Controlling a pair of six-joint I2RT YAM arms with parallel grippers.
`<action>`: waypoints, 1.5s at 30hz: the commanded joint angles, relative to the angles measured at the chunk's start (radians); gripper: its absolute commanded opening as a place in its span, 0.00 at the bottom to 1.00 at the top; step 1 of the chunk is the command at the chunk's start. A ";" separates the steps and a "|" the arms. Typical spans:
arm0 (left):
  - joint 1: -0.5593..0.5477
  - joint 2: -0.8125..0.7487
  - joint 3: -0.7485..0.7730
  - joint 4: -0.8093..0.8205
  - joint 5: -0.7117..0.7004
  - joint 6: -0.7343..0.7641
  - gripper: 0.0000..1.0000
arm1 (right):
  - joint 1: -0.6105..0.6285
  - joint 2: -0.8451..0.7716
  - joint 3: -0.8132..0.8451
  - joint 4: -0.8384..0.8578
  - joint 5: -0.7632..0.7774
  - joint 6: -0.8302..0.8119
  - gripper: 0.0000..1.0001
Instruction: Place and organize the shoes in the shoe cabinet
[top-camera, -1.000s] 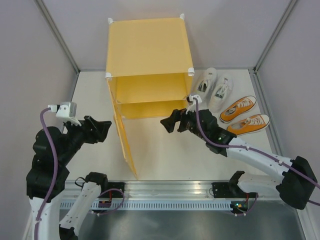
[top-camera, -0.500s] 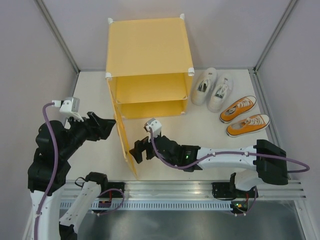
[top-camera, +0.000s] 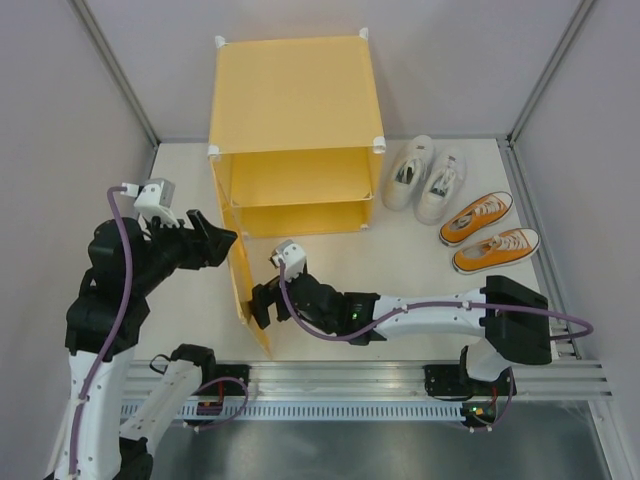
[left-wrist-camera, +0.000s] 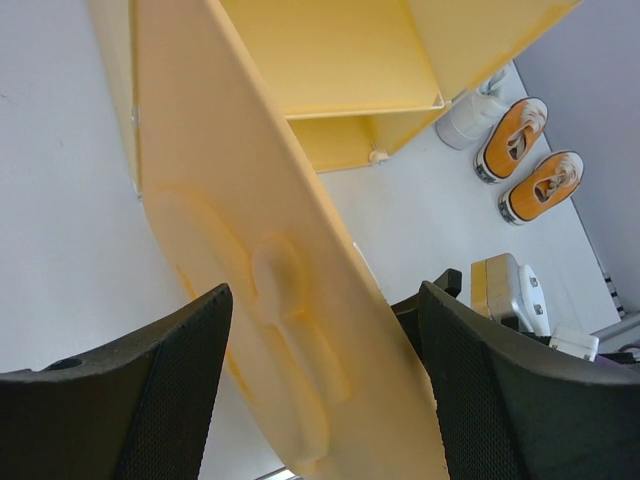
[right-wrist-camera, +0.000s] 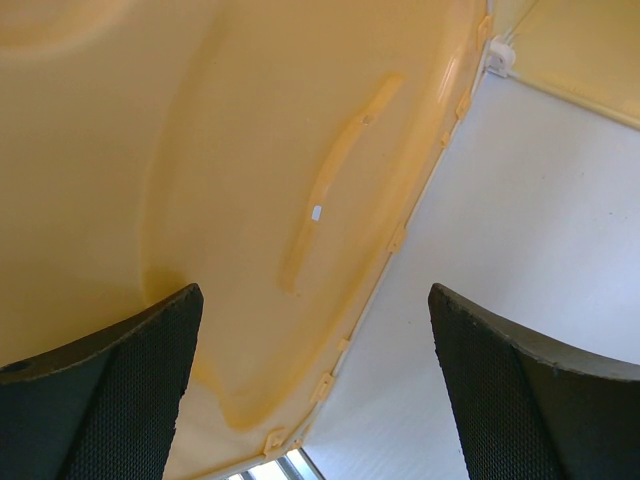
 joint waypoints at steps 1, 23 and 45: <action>0.000 0.018 0.025 -0.001 0.013 0.050 0.78 | 0.028 0.025 0.063 0.064 -0.021 -0.003 0.98; -0.020 -0.072 -0.158 0.148 0.076 0.130 0.53 | -0.346 -0.782 -0.264 -0.509 0.337 0.169 0.98; -0.052 -0.106 -0.201 0.185 0.042 0.128 0.56 | -1.066 -0.077 0.194 -0.475 -0.216 0.036 0.52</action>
